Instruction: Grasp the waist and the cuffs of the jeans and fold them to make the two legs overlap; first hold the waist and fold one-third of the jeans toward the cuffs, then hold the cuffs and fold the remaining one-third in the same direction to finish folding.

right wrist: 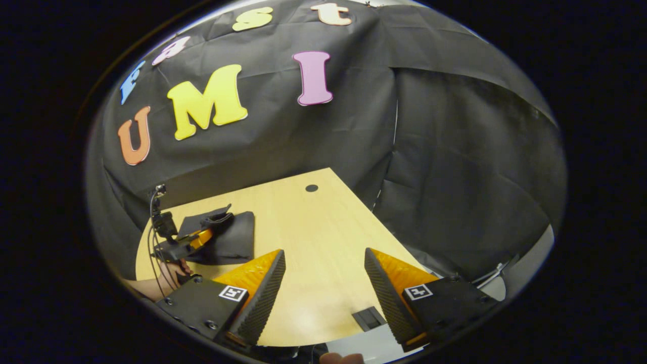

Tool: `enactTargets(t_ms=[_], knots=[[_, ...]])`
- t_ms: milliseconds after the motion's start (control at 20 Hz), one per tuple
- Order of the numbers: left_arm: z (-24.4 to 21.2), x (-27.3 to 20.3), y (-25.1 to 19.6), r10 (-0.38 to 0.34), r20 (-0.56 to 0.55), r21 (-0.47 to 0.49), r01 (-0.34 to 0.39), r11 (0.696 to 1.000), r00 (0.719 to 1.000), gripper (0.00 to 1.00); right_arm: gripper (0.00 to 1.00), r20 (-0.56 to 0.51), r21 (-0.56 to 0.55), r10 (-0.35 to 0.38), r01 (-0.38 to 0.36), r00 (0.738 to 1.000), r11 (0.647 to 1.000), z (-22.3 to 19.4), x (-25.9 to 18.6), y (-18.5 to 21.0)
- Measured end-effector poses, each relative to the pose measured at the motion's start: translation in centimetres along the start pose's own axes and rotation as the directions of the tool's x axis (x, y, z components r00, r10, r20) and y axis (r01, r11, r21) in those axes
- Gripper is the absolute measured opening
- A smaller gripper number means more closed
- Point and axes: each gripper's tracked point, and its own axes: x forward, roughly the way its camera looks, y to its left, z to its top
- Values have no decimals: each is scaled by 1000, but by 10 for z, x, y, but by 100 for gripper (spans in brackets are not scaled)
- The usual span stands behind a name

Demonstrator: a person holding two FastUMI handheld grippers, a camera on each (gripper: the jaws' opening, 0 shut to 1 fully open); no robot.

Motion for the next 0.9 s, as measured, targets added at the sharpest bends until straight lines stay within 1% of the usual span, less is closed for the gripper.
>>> enactTargets(t_ms=[250,300,350,400,450,500,600,650,700,800,850,900], knots=[[-9,3,-2,-8,-20,-52,7,999,1000,19,96,-26,3,5,-5,1000,1000,-5,13,4],[-10,4,-2,-9,-23,-55,8,998,1000,21,94,-25,-1,4,-4,1000,1000,-3,15,4],[-11,2,-4,-22,-25,-58,20,998,999,23,96,-22,-6,4,-5,1000,1000,-3,17,5],[-9,4,-7,-34,-22,-65,33,997,999,41,96,-21,-9,7,-7,1000,1000,-2,17,7],[-8,4,-10,-41,-18,-69,40,997,999,37,96,-21,-10,14,-15,1000,1000,-3,18,9],[-8,3,-12,-44,-17,-65,43,997,999,49,97,-24,-14,14,-15,1000,1000,-4,19,10],[-7,3,-17,-54,-17,-62,53,997,998,59,96,-25,-15,18,-18,1000,1000,-4,21,13],[-6,1,-22,-74,-16,-68,73,995,997,63,96,-24,-17,19,-20,1000,1000,-5,24,13],[-4,-2,-29,-98,-10,-74,97,993,995,75,94,-22,-20,21,-21,1000,1000,-4,24,14],[-2,-4,-34,-110,-4,-70,109,992,994,100,94,-15,-28,26,-27,1000,999,-3,21,16],[-1,-6,-35,-112,-2,-69,112,991,994,100,96,-11,-31,30,-30,999,999,-2,21,17],[1,-9,-36,-118,-2,-71,118,990,993,100,96,-6,-37,36,-36,999,999,-1,20,20]])
